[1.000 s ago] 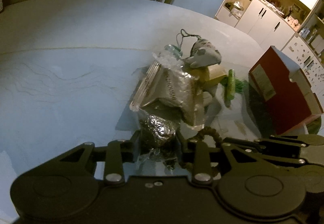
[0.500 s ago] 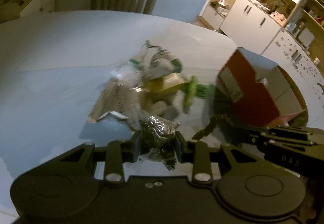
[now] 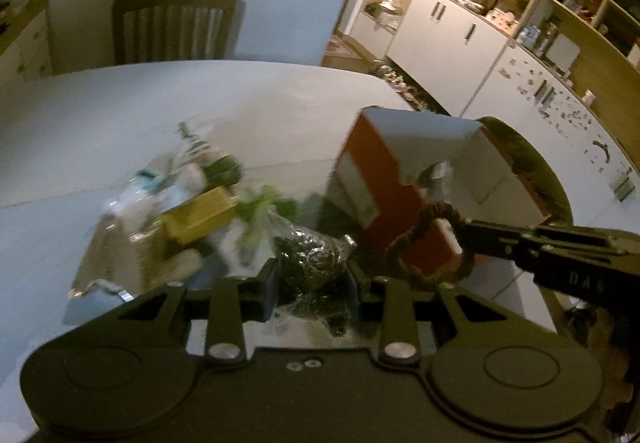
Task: Organize objects
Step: 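Carry the foil item and bracelet with both grippers into the box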
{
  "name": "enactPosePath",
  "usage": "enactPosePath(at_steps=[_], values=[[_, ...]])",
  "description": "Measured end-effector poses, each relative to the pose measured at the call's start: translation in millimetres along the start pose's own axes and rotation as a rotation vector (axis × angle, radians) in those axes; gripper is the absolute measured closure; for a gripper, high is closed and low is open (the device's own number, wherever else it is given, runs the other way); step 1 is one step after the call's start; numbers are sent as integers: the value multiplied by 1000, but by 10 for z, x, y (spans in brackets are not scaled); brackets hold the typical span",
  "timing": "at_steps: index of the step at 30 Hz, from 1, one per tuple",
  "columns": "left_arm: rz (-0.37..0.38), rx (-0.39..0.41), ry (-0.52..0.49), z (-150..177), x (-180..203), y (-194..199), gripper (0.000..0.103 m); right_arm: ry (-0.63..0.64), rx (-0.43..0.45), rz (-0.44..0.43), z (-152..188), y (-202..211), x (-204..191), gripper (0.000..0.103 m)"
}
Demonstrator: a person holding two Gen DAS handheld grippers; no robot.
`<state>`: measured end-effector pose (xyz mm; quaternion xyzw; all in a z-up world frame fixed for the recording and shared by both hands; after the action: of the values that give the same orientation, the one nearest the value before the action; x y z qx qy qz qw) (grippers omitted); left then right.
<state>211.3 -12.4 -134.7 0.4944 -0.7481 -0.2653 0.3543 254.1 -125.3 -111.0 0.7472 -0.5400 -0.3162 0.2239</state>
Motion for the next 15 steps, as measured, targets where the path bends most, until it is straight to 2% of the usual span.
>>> enactPosePath(at_steps=[8,15], values=[[33,-3,-62,-197,573,-224,71,-23,60,51,-223,209,592,96],[29,-11,-120,-310,976,-489,71,-51,93,96,-348,314,1108,96]])
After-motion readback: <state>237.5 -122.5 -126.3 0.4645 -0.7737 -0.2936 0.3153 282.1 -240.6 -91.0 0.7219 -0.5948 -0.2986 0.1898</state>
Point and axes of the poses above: each gripper's, at about its wrist camera, not at the fingertips, and y roughly against the way its jaws point, x to its right, z to its underside, the point moved 10 cm from there along -y, roughly the way its jaws point
